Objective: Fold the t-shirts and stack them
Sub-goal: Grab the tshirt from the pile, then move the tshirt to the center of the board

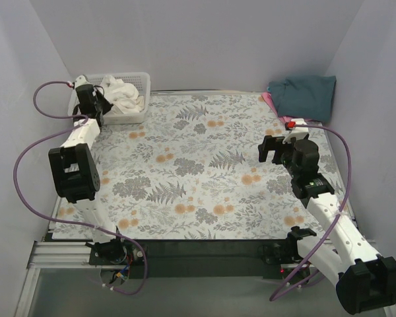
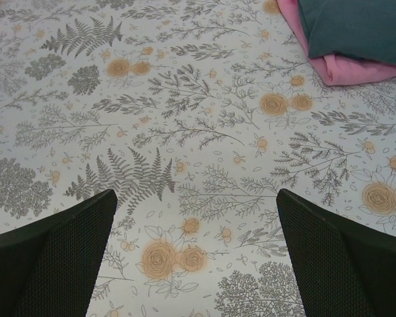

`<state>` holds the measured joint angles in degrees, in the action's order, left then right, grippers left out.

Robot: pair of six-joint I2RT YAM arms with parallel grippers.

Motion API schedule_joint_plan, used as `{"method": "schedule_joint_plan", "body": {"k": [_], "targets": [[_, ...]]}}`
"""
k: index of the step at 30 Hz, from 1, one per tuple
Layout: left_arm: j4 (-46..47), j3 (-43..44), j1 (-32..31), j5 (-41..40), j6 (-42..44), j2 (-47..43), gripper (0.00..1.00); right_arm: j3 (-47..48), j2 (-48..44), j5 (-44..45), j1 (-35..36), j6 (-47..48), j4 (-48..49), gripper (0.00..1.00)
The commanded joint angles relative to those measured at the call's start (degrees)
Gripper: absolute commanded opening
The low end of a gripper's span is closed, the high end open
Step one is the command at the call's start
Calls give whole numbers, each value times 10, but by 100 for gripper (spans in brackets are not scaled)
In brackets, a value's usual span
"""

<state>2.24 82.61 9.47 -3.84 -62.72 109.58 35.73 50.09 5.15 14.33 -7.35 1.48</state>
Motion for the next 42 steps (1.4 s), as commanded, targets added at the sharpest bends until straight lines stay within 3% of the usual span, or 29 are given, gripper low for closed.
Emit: {"method": "schedule_joint_plan", "body": {"k": [1,9,14,16,19,21,25,31,36,42], "targets": [[33,27,1,144,-15,-77,0,4,5,-6,-1,-5,16,98],[86,115,-24,369,-20,-161,0,5,9,2,-1,-4,16,98],[150,202,-28,550,-100,-154,0,6,13,6,-2,-4,16,98],[204,228,-30,597,-183,-143,0,5,11,7,-1,-3,15,98],[398,266,-39,681,-364,-116,0,5,6,11,-1,-3,15,98],[437,300,-52,714,-442,-88,0,5,5,11,-1,-3,14,98],[431,355,-110,742,-457,-71,0,4,3,13,-1,-3,14,98],[443,307,-162,758,-449,-108,0,7,16,8,-1,-3,14,98],[308,309,-209,746,-312,-154,0,7,25,11,-1,-3,14,98],[341,300,-236,760,-376,-121,0,8,38,3,-1,-6,18,98]]}}
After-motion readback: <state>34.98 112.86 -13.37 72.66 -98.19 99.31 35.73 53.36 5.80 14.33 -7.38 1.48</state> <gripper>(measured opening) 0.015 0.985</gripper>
